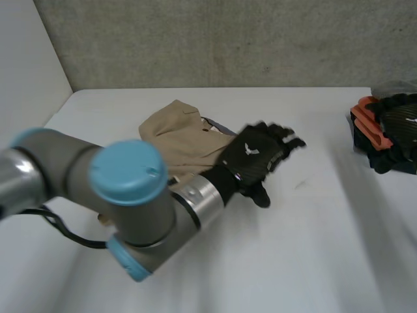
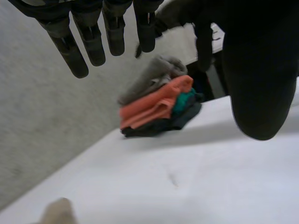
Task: Fold the laundry.
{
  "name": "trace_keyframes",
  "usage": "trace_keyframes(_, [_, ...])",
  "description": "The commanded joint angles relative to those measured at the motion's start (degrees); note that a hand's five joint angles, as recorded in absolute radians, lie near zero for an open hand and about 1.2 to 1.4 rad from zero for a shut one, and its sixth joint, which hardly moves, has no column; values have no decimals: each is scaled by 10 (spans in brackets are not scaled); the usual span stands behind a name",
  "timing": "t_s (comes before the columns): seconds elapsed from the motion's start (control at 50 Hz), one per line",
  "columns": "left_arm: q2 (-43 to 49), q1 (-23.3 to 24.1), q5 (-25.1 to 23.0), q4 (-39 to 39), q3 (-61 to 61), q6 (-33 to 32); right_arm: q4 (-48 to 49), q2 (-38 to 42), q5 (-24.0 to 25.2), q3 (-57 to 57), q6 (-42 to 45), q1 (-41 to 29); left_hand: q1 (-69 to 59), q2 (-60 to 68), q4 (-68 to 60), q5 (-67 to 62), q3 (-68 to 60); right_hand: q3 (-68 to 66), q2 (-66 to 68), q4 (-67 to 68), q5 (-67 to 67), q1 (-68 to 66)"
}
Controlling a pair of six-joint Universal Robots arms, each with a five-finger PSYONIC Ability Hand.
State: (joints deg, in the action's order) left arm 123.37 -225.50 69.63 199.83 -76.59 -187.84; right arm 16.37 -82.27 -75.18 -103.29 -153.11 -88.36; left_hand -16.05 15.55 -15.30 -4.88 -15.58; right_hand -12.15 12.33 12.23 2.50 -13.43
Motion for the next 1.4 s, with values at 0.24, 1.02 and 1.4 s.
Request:
trace_keyframes(0.24, [-214, -171, 245, -1, -175, -18, -83, 124, 125, 192, -10, -163, -9, 14, -16, -21, -14, 22, -23, -22, -25, 34])
trace_keyframes(1.02, [1, -213, 250, -87, 32, -123, -146, 534, 55, 730, -18, -239, -640, 645, -647, -651, -644, -678, 677, 678, 675, -666])
trace_keyframes(1.4, [-283, -171, 236, -153, 3, -111, -346, 69, 11, 528, 3, -168, -640, 645, -647, -651, -644, -678, 677, 678, 675, -666])
